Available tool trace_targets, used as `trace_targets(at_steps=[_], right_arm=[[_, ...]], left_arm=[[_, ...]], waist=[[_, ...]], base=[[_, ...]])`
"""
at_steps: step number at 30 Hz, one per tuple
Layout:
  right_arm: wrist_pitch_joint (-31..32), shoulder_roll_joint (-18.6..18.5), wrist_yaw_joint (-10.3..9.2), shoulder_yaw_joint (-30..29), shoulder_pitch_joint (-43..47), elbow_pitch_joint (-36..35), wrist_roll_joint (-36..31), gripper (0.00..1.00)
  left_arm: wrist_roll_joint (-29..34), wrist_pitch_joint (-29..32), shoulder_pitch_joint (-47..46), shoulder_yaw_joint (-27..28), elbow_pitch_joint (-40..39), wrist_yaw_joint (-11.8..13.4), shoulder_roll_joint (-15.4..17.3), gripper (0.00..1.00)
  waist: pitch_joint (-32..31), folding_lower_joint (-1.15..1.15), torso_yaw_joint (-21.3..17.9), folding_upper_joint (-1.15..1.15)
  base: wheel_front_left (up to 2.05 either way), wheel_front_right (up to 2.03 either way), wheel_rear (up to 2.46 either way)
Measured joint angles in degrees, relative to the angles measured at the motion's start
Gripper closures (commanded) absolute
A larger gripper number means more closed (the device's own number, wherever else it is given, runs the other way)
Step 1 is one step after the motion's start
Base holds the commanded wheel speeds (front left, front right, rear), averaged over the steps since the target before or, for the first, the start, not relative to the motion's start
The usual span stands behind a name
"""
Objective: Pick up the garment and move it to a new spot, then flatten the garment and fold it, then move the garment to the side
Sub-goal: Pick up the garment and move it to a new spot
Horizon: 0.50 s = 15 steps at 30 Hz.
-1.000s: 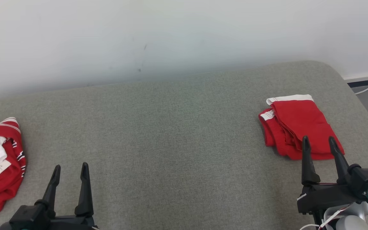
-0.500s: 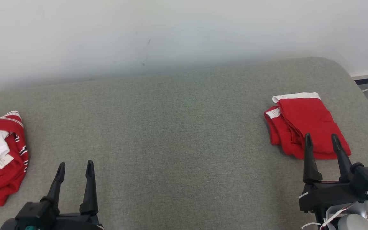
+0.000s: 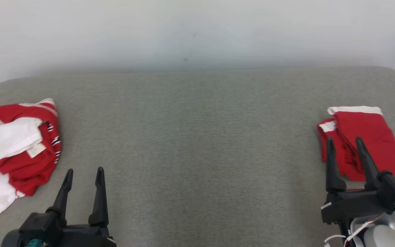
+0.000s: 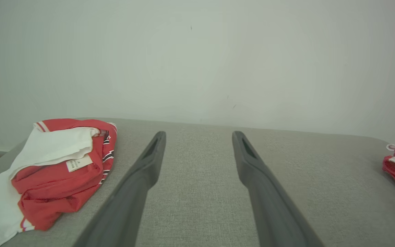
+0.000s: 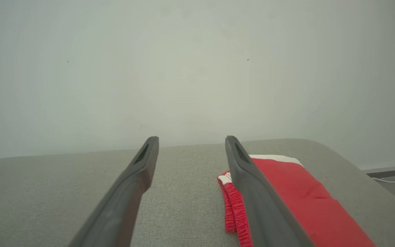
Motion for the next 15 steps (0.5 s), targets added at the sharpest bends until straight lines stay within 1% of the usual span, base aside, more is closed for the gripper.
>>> trace_targets(at_steps=[10,11,15], right_arm=[[0.97,-0.11,2.36,4.31,-5.1,1.99,-1.15,0.0],[1.38,-0.1,2.8,5.02,-6.08,2.65,-1.18,0.0],[1.87,-0.09,3.49,6.02,-7.49,3.71,-1.45,0.0]], left_arm=[[0.52,-0.09,3.42,3.21,-2.09,0.46,0.04,0.0],[0.53,-0.09,4.03,3.65,-2.35,0.46,0.03,0.0],[0.71,-0.09,4.95,4.17,-3.1,0.47,-0.08,0.0]], waist=[[0.64,0.0,7.69,0.0],[0.71,0.0,9.34,0.0],[0.75,0.0,12.68,0.0]], base=[[0.0,0.0,0.0],[0.0,0.0,0.0],[0.0,0.0,0.0]])
